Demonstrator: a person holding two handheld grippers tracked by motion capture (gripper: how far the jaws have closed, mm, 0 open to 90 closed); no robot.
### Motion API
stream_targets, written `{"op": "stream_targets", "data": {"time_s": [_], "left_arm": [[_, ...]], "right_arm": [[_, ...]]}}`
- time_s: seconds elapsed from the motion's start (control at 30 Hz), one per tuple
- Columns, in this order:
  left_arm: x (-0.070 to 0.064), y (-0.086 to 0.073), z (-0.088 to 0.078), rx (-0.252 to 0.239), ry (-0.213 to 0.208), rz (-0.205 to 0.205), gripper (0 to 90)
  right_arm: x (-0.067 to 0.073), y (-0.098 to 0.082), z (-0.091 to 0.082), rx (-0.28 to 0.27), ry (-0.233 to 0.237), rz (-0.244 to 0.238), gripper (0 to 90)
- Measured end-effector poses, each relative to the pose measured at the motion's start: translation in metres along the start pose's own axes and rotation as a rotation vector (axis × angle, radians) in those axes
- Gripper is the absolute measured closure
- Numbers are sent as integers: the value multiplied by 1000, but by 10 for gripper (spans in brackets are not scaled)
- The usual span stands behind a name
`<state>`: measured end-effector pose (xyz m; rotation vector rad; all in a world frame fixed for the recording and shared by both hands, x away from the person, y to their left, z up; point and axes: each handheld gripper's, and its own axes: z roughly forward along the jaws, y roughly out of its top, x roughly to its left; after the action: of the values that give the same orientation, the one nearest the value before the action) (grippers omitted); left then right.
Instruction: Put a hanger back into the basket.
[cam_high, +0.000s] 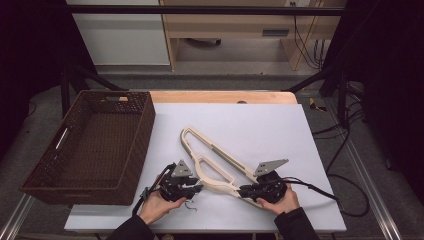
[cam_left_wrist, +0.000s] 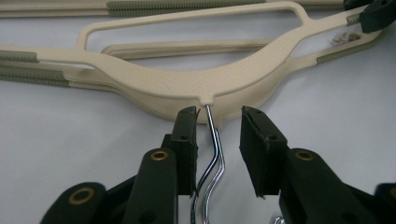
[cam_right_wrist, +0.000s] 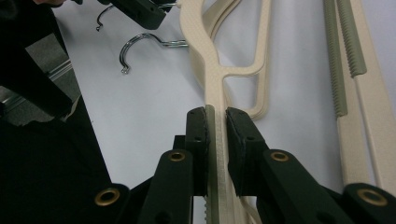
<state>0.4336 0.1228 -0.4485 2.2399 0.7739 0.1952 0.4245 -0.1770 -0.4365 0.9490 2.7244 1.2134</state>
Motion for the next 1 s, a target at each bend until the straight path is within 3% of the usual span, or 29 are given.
{"op": "stream_targets", "data": {"time_s": [0.3, 0.43, 0.63, 1.0], "left_arm": [[0, 2, 5, 25, 33, 1, 840], [0, 3, 5, 36, 38, 3, 847], [-7, 8, 3, 51, 85, 40, 853], [-13, 17, -1, 96, 109, 70, 854]], "right_arm": [[0, 0, 0, 4, -2, -5, 795], [0, 0, 0, 5, -3, -3, 795], [1, 0, -2, -2, 1, -13, 792], [1, 0, -3, -5, -6, -17, 736]]}}
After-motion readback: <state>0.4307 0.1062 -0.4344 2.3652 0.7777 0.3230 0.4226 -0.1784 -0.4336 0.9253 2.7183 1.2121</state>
